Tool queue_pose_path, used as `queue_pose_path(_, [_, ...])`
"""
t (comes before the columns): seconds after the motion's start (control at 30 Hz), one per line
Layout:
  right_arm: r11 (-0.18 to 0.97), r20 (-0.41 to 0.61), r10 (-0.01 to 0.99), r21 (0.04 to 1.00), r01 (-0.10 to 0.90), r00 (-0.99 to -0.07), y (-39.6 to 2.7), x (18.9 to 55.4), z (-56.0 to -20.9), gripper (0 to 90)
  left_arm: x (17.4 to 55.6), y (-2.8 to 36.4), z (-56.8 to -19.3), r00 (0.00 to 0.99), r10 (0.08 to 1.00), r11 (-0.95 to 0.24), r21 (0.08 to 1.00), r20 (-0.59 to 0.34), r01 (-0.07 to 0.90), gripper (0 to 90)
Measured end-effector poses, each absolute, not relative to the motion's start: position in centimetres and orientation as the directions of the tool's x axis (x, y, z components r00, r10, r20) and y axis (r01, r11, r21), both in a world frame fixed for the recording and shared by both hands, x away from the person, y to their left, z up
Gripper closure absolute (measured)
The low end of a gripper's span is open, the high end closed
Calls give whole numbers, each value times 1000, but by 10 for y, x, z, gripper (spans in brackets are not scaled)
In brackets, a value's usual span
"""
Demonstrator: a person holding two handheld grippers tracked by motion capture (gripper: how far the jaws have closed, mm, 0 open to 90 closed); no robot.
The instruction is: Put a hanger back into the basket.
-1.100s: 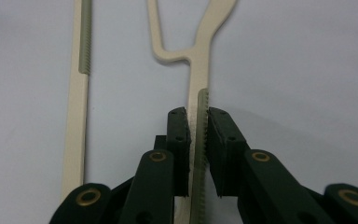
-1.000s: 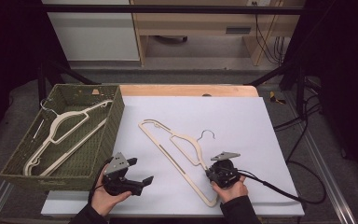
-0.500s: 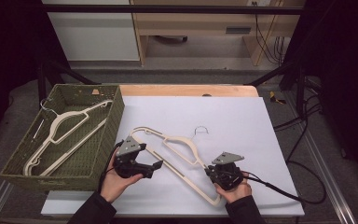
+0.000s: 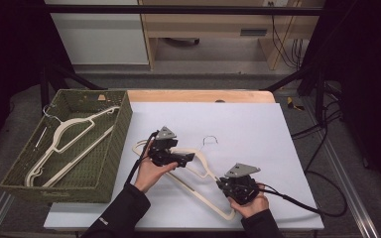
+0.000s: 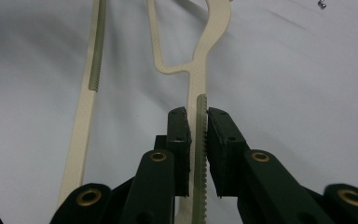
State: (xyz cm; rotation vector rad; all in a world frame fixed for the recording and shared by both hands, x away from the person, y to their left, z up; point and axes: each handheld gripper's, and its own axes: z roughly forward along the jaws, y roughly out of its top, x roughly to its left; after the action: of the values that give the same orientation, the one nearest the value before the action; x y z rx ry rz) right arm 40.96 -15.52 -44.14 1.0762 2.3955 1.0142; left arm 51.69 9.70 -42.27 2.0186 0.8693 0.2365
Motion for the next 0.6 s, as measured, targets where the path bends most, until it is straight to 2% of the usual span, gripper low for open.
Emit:
queue_pose_path(0.3, [475,-10,740,717,511,-673,-155,407,-441,801,540,62,-435,747,652,-419,759,-130,498,270])
queue_pose_path(0.6, [480,-5,736,708,518,-677,-154,405,-443,801,551,45,-449,748,655,-460,728,-108,508,445])
